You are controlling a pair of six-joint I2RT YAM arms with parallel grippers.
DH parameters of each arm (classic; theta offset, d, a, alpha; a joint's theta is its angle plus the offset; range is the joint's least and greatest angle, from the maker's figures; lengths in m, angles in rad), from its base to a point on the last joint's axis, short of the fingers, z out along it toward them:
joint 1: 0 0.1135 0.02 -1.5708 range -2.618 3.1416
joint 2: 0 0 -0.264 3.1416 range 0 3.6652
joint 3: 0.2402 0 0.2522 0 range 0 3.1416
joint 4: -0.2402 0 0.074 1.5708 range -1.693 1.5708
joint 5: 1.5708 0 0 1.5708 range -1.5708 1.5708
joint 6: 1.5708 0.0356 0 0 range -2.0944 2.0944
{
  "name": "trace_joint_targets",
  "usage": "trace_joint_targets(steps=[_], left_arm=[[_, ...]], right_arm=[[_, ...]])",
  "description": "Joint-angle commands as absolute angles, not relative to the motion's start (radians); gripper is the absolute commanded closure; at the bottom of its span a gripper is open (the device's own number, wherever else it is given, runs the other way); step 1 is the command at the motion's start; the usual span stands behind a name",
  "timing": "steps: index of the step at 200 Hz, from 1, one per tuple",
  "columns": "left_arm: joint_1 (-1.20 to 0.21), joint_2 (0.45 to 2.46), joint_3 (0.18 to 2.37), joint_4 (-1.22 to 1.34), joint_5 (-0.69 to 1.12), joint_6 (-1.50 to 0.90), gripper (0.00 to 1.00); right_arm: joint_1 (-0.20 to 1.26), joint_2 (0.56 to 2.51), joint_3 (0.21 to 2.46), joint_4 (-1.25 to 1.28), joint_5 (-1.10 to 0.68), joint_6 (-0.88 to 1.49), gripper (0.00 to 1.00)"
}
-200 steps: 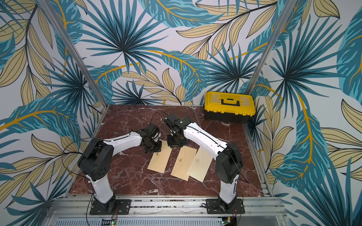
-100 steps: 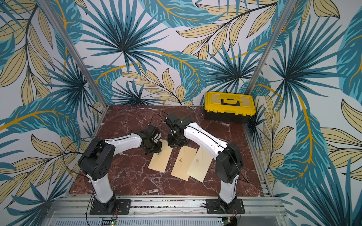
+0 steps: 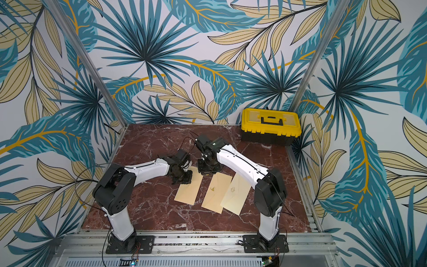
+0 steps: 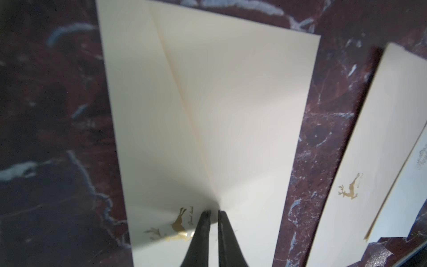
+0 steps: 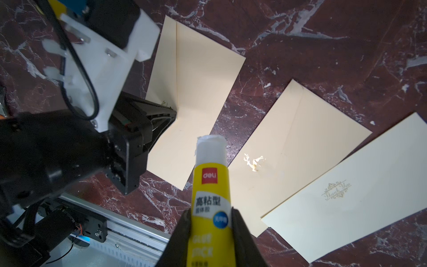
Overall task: Seal the envelope with a glue stick
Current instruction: Seal the envelope at the center of the board.
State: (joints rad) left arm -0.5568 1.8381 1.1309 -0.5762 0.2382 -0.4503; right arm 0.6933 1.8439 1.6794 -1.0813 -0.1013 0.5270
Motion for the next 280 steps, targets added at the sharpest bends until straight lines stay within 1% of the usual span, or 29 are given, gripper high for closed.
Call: trace_joint_targets(steps=[1, 46, 63, 111, 157, 227, 280], left_arm=[[-0.561, 1.860, 1.087, -0.553, 0.244, -0.459, 0.88], [-0.560, 1.906, 1.041, -0.508, 0.244, -0.461, 0.88], [-0.560, 1.873, 1.043, -0.517, 0.234, -0.462, 0.88], [-0.560, 1.781, 1.141, -0.605, 0.228, -0.451, 0.88], [-0.560, 1.732, 1.185, -0.651, 0.225, -0.442, 0.86], [-0.560, 1.801, 1.090, -0.584, 0.229, -0.455, 0.86], [-0.560, 1.853, 1.064, -0.552, 0.227, -0.454, 0.87]], right_arm=[[0.692, 1.810, 1.677, -1.107, -0.098, 0.529, 1.00], [0.691, 1.802, 1.675, -1.117, -0.093, 0.531, 1.00], [0.691, 1.799, 1.674, -1.120, -0.091, 0.531, 1.00], [0.692, 1.791, 1.677, -1.123, -0.084, 0.532, 1.00], [0.692, 1.784, 1.667, -1.120, -0.083, 0.537, 1.00], [0.690, 1.782, 1.664, -1.120, -0.085, 0.534, 1.00], [0.691, 1.790, 1.673, -1.125, -0.089, 0.531, 1.00]])
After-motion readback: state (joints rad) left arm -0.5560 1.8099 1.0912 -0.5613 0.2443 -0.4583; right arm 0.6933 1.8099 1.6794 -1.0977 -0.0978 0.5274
